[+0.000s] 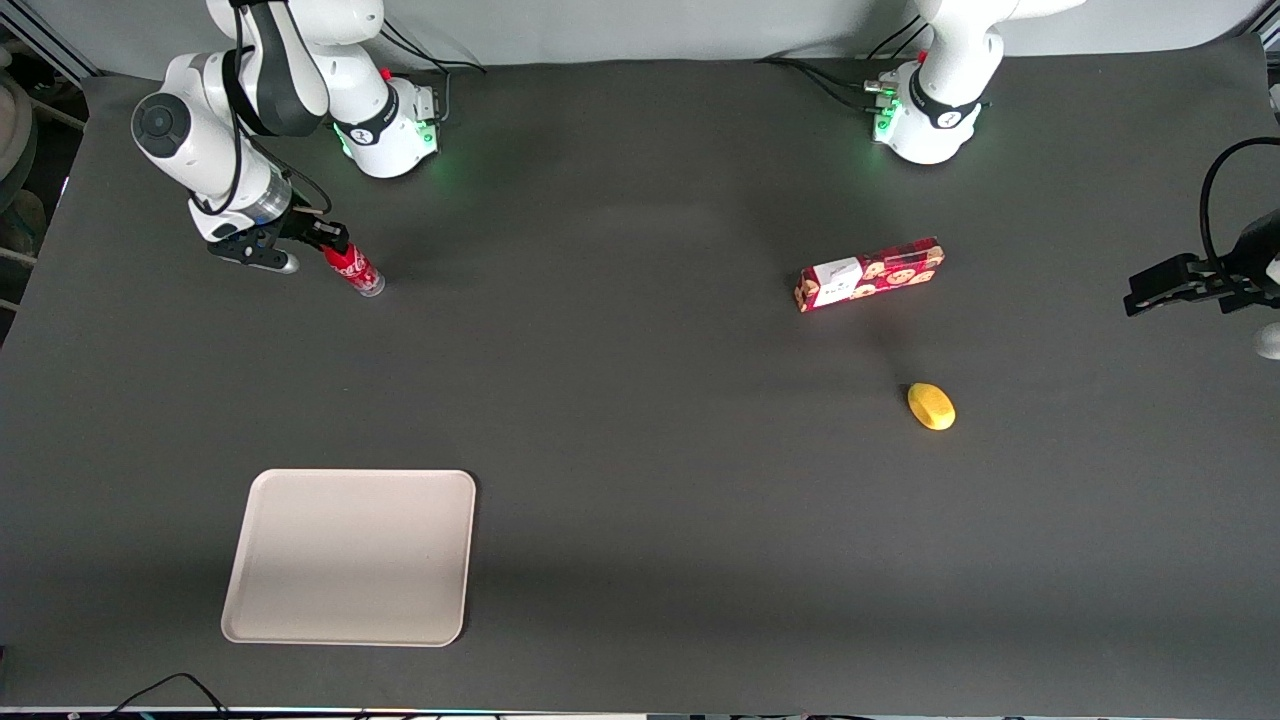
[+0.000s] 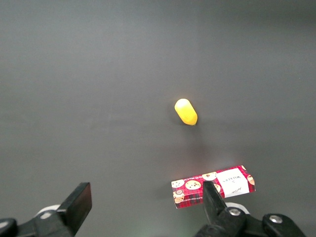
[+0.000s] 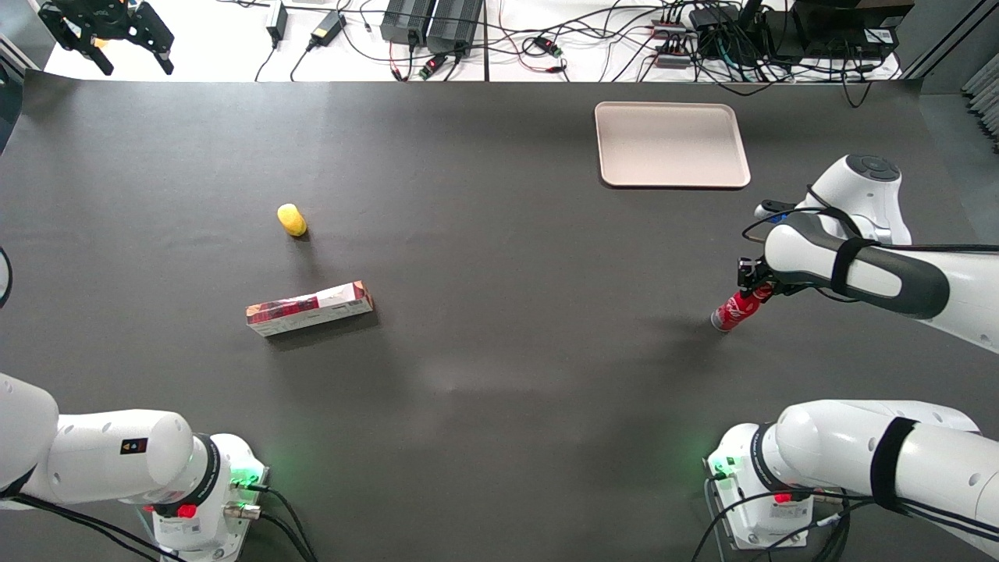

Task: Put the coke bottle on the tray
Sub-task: 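Lower the right gripper around the bottle's body and close it, then lift the held bottle and carry it toward the white tray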

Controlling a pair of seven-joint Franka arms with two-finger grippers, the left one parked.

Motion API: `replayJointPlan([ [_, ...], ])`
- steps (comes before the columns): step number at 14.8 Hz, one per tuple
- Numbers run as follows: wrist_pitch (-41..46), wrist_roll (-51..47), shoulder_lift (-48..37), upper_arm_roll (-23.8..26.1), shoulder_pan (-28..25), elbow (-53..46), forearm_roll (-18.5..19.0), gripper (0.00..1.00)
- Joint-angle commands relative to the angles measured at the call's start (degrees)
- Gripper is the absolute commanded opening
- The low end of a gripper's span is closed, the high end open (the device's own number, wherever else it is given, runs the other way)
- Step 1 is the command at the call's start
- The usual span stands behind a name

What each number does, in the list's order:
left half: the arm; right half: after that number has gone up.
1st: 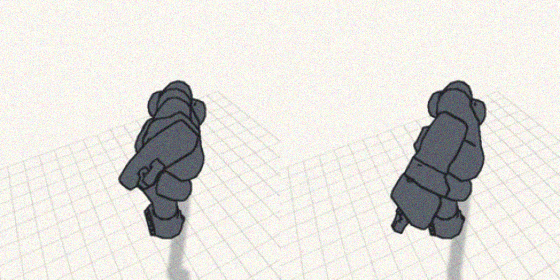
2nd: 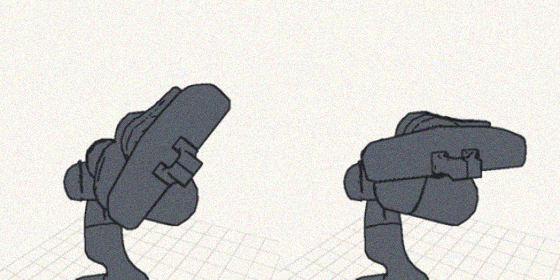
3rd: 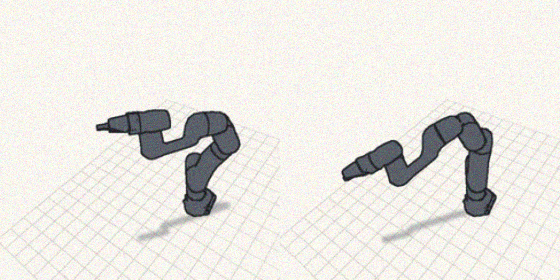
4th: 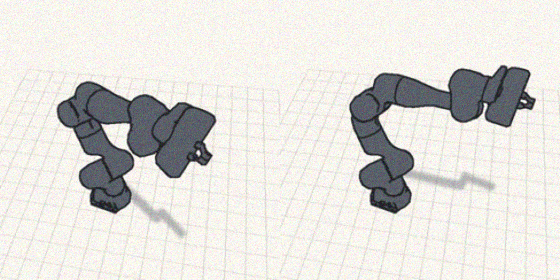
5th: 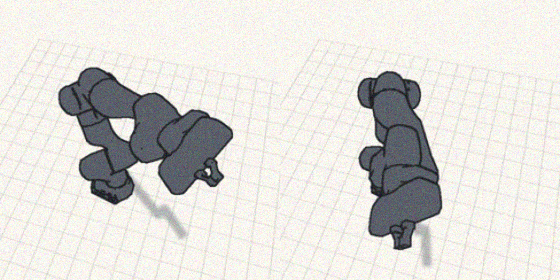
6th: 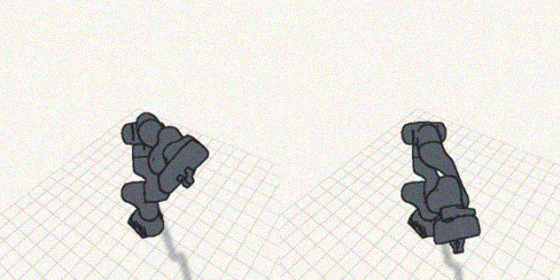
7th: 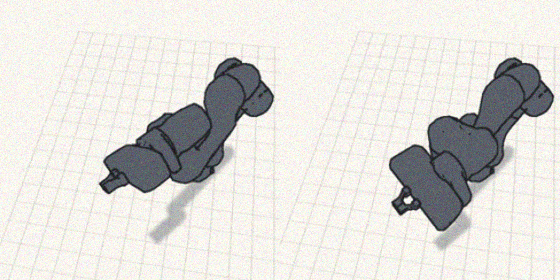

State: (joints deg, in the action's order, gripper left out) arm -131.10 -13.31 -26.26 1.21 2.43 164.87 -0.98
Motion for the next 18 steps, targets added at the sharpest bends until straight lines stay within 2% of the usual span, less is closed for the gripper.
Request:
replayJointPlan([
  [1,0.75,-1.28,-2.57,0.55,0.03,2.83,-0.52,0.0],
  [4,6.1,-1.28,-2.48,3.35,0.03,-1.29,-0.52,0.0],
  [10,17.52,1.0,-2.48,3.62,0.03,-12.97,-0.25,0.0],
  [18,39.94,6.18,5.07,3.62,-0.06,-42.58,0.36,0.0],
])
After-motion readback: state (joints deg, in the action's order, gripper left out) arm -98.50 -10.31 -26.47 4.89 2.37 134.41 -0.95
